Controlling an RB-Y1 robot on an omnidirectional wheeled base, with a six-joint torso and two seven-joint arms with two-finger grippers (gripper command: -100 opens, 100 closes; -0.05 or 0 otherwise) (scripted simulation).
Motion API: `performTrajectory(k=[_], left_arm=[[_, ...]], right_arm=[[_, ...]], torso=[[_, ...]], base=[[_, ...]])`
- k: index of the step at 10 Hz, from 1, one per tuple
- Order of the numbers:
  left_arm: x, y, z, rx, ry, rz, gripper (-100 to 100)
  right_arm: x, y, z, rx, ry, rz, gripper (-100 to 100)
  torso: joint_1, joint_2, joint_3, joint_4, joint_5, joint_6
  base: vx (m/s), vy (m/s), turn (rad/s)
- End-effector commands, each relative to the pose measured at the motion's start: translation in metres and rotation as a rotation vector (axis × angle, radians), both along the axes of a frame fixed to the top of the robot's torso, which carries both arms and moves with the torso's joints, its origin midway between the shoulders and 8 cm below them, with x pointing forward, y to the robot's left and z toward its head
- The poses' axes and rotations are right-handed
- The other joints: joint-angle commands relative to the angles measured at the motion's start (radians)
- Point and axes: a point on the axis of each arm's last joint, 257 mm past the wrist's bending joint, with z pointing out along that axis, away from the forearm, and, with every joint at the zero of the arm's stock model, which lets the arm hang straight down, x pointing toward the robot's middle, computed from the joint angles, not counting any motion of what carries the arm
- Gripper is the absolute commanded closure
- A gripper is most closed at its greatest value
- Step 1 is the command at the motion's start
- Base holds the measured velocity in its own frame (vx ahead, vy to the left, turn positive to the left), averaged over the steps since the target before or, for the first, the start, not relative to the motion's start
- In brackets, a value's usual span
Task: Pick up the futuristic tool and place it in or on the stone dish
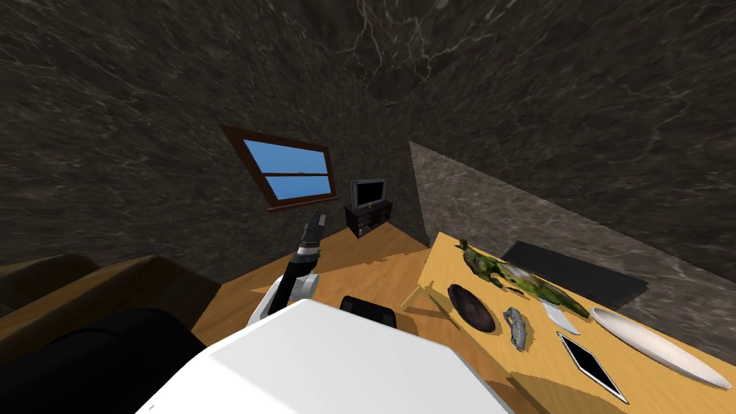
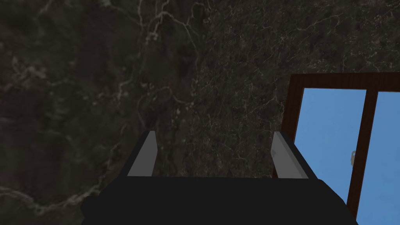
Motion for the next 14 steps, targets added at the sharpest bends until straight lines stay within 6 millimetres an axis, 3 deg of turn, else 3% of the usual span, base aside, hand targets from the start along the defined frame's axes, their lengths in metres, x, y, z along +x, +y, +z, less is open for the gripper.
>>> performTrajectory(k=[1,2,3,5,7,9,10,13,14], left_arm=[[0.0,0.0,0.0,0.0,0.0,0.0,0],[0.0,0.0,0.0,0.0,0.0,0.0,0],[0.0,0.0,0.0,0.0,0.0,0.0,0],[0.0,0.0,0.0,0.0,0.0,0.0,0],[0.0,0.0,0.0,0.0,0.0,0.0,0],[0.0,0.0,0.0,0.0,0.0,0.0,0],[0.0,0.0,0.0,0.0,0.0,0.0,0],[0.0,0.0,0.0,0.0,0.0,0.0,0],[0.0,0.0,0.0,0.0,0.0,0.0,0]], right_arm=[[-0.009,-0.021,-0.001,-0.039,0.024,-0.01,-100],[-0.016,-0.055,0.004,-0.098,0.054,-0.027,-100],[-0.019,-0.059,0.004,-0.106,0.059,-0.029,-100],[-0.026,-0.121,0.019,-0.214,0.101,-0.069,-100],[-0.026,-0.121,0.019,-0.214,0.101,-0.069,-100],[-0.025,-0.174,0.038,-0.308,0.122,-0.114,-100],[-0.025,-0.174,0.038,-0.308,0.122,-0.114,-100],[-0.015,-0.233,0.067,-0.416,0.125,-0.183,-100],[-0.015,-0.233,0.067,-0.416,0.125,-0.183,-100]], torso=[[0.0,0.0,0.0,0.0,0.0,0.0],[0.0,0.0,0.0,0.0,-0.001,0.001],[0.0,0.0,0.0,0.0,0.0,0.001],[0.0,0.0,0.0,0.0,0.0,0.0],[-0.001,0.0,0.0,0.0,-0.001,0.001],[0.0,0.0,0.0,0.0,0.0,0.0],[-0.002,-0.001,-0.001,0.0,-0.001,0.0],[-0.003,-0.003,-0.001,0.0,-0.001,0.0],[-0.005,-0.004,-0.002,-0.001,-0.002,0.0]], base=[[0.02,-0.024,0.074],[0.02,-0.02,0.125],[0.016,-0.022,0.089],[0.018,-0.034,0.17],[0.022,-0.029,0.046],[0.028,-0.037,0.165],[0.034,-0.056,0.08],[0.057,-0.079,0.134],[0.05,-0.092,0.072]])
